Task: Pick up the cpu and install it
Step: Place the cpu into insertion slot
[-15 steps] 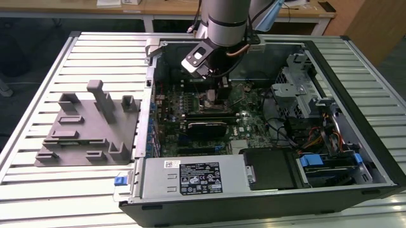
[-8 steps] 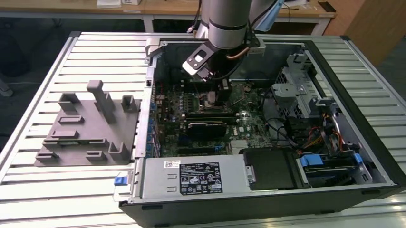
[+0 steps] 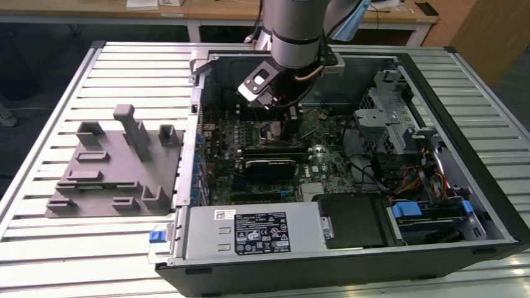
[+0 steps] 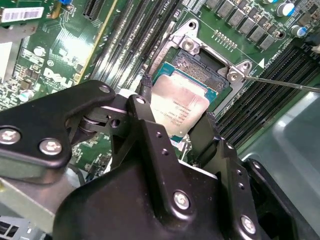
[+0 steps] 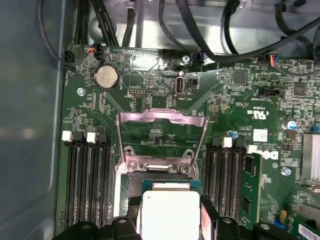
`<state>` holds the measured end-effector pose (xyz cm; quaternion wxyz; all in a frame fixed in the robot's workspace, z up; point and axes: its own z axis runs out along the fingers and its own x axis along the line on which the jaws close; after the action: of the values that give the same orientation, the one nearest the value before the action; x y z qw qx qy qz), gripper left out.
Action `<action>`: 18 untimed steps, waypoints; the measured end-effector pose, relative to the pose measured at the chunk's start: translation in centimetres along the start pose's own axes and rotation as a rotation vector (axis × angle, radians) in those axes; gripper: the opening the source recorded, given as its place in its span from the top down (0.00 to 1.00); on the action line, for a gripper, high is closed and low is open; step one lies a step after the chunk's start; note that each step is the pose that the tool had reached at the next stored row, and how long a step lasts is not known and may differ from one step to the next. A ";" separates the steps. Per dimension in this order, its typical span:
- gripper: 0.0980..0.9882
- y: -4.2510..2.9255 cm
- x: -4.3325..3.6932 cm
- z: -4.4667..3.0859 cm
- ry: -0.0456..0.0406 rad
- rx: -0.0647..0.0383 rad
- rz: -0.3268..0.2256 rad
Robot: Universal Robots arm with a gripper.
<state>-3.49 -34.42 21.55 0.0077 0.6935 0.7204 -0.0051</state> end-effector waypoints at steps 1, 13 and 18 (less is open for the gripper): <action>0.50 0.00 0.09 0.09 -0.0002 0.000 0.000; 0.50 -0.08 0.52 1.17 -0.0009 0.000 0.000; 0.50 -0.10 0.52 1.49 -0.0018 0.000 0.000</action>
<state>-3.60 -33.92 20.05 0.0083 0.6934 0.7205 -0.0058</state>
